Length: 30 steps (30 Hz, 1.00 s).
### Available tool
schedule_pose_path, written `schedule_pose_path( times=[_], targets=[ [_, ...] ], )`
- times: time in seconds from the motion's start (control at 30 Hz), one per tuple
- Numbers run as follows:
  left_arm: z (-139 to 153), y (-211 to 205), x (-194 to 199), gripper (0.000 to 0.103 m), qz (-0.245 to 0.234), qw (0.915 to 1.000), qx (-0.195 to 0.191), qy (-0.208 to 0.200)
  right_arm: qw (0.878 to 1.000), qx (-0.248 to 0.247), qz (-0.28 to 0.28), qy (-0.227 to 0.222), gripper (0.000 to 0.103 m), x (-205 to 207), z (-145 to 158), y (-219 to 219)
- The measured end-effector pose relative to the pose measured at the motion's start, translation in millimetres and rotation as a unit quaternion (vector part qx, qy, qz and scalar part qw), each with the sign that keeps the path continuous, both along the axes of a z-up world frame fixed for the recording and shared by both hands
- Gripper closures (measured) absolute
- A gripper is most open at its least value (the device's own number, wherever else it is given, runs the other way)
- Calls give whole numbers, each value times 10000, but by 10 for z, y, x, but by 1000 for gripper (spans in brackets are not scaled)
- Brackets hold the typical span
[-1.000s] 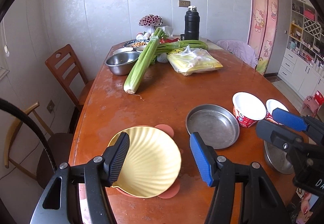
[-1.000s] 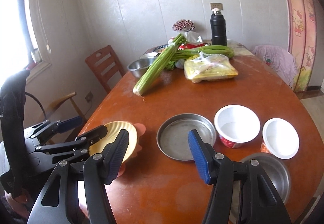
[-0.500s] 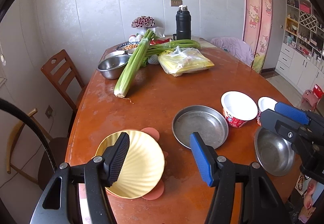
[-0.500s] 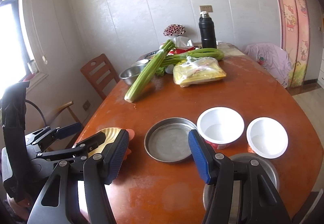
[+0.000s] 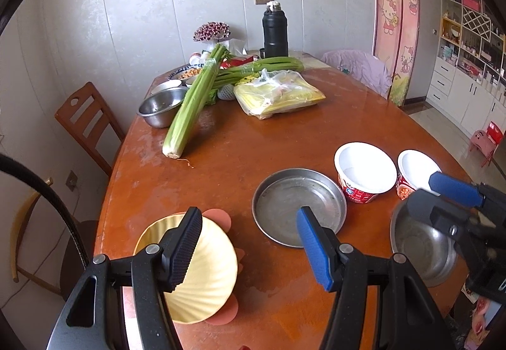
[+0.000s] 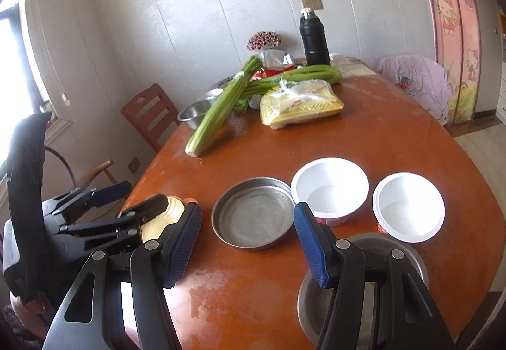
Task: Organize plates and bowls
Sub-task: 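Open the left tool, release the yellow plate, move toward the grey metal pan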
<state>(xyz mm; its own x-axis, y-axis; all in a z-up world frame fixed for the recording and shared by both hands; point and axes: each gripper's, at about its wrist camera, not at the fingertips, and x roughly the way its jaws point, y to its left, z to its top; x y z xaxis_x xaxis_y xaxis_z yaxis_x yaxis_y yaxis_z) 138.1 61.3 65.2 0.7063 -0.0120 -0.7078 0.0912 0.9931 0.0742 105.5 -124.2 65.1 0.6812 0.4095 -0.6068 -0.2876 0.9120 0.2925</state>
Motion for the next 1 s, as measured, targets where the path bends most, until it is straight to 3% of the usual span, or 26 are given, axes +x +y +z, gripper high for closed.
schedule_pose_path(
  times=[0.27,0.43,1.0],
  targets=[
    [-188,0,295,41,-20,9995,-15,325,9988,-189,73,446,40,256,-279,73],
    [-349,77,553,41,1,9977,-226,646,9965,-273,103,778,40,432,-473,148],
    [-840,74,1199,41,-158,9911,-182,1311,9840,-582,-53,1681,40,932,-905,323]
  ],
)
